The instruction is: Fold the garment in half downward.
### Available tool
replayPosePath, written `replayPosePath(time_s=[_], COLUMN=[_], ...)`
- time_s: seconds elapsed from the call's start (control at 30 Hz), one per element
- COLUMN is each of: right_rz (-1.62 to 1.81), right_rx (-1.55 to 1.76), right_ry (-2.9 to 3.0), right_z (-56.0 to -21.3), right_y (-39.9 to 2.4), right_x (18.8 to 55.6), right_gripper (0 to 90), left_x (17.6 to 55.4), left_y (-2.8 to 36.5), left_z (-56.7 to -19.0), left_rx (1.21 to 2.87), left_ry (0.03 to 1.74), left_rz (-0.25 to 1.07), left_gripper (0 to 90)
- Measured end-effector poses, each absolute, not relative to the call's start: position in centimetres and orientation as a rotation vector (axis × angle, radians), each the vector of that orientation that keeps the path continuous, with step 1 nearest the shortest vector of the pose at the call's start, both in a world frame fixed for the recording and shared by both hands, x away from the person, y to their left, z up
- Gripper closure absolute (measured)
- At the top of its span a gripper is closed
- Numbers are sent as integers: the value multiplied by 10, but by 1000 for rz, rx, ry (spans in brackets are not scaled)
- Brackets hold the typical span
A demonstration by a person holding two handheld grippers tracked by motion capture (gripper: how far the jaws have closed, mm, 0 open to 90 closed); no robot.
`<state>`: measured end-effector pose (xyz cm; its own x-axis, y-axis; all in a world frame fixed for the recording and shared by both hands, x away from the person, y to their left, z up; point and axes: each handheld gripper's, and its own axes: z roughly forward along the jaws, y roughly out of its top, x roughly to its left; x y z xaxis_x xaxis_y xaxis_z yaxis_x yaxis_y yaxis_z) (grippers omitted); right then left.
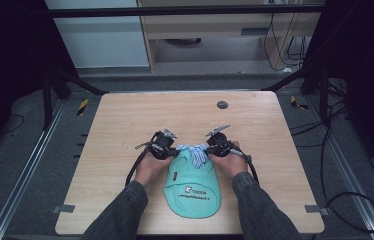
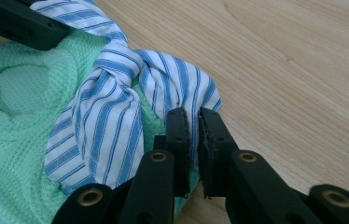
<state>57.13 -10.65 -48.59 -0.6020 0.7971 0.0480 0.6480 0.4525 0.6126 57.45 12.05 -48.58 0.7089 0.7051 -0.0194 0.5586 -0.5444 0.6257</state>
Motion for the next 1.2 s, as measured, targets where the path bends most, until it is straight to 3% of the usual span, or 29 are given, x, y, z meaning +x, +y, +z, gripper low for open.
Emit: replayPosePath(time_s=[0.8, 1.2], right_rz=[1004, 1006], right_rx=[1067, 1030], right_ry=[2424, 2417], right_z=[-426, -414], right_y=[-124, -128], right_x=[539, 537], right_gripper=[852, 860], left_x=[553, 550], left_y=[123, 123], left_z=[-425, -411], left_rx=[2268, 2267], left_ry=[807, 768], left_rz=[403, 411], left_gripper=[888, 888])
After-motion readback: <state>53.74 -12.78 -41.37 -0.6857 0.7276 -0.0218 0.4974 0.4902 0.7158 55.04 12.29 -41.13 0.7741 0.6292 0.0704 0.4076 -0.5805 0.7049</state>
